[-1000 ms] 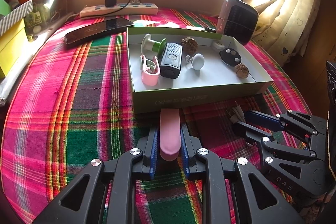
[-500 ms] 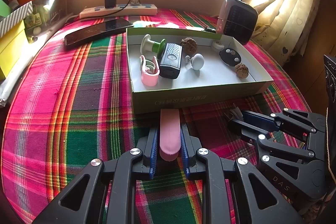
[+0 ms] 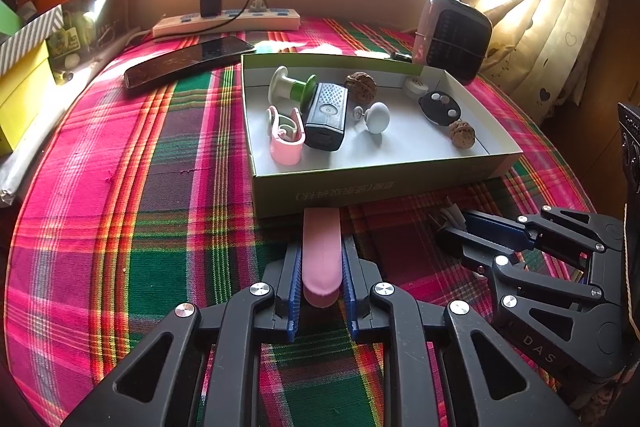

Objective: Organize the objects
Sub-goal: 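Carry the pink clip with the left tool while the right tool carries the cable into the box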

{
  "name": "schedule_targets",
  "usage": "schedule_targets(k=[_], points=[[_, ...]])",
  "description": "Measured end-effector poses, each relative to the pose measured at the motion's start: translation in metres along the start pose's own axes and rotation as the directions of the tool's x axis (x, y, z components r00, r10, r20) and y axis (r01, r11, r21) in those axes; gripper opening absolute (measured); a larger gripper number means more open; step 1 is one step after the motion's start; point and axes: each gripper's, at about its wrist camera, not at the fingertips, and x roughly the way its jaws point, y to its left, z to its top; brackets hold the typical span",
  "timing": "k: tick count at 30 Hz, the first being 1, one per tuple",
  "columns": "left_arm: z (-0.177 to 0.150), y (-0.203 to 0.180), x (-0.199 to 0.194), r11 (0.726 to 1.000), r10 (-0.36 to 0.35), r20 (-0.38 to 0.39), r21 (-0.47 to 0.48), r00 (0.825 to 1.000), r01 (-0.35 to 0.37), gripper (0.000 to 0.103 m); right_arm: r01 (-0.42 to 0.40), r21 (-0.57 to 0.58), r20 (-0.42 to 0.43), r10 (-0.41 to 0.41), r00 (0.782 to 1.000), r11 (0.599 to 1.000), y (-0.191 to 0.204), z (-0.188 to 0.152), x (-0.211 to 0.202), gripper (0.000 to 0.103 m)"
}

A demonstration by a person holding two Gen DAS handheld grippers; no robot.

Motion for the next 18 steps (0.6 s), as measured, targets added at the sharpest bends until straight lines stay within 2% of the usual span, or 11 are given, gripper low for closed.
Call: schedule_targets(k=[18], points=[[0.0001,-0.0063,-0.0068,0.999,0.027,0.015,0.039,1.0,-0.028,0.016,-0.043,0.025,0.022,0.042,0.999,0.999,-0.0048,-0.0007,-0.0062,0.019]])
